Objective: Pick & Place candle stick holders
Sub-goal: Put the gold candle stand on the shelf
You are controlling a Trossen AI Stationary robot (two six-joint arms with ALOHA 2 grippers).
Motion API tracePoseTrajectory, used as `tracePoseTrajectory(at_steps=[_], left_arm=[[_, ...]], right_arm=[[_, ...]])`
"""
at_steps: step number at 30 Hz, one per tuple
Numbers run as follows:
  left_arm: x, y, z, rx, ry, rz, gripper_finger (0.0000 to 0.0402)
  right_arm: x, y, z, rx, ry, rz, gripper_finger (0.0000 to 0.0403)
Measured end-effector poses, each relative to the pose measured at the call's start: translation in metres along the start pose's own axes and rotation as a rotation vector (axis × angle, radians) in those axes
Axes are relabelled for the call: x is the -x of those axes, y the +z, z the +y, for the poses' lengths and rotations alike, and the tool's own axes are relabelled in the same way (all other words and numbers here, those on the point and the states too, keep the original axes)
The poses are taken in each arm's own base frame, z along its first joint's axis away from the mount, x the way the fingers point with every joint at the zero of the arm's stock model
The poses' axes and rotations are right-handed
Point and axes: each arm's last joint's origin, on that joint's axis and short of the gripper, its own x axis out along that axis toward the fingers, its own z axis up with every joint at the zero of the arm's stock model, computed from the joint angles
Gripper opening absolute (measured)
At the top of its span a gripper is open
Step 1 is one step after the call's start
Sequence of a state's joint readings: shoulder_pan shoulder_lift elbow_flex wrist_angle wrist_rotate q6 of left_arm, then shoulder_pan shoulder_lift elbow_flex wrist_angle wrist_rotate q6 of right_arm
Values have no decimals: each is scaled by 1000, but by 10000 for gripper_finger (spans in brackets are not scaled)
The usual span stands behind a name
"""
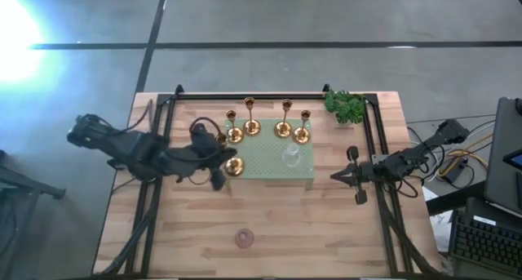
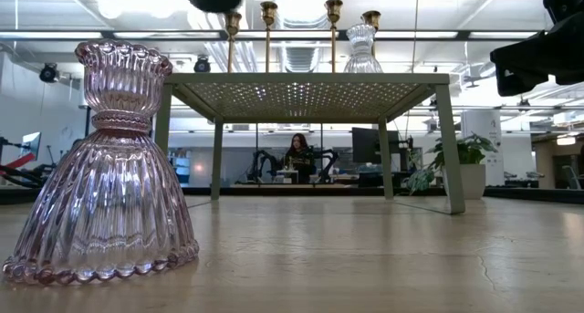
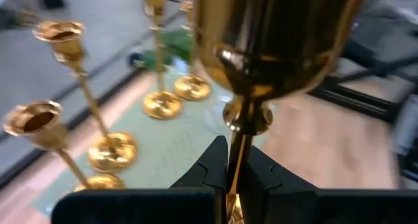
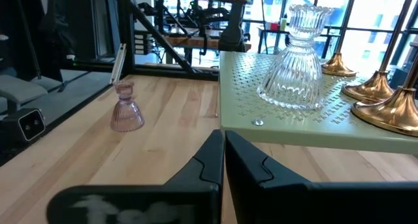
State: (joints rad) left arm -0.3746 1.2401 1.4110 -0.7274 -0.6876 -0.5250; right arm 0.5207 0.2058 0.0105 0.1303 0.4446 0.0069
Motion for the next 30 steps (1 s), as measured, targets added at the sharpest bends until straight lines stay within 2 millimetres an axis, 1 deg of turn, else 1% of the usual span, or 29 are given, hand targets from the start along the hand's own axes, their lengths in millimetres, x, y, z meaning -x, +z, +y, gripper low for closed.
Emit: tracePoseTrajectory(at_steps=[5,9,14,17,21,30], left_arm=[[-33,-7,-12,-6,116,-34,17],[-57,-4,-13,22,201,-74,17],[-88,-3,-11,2,260,-66,17],[-99,2,-8,1,293,-68,17],[-113,3,-4,-2,336,-61,17],[-136,3,7,25,388,-66,17]], right_arm=[[0,0,0,0,0,0,9],[0,0,0,0,0,0,9],[0,0,0,0,0,0,9],[0,0,0,0,0,0,9],[0,0,0,0,0,0,9],[0,0,0,0,0,0,9]])
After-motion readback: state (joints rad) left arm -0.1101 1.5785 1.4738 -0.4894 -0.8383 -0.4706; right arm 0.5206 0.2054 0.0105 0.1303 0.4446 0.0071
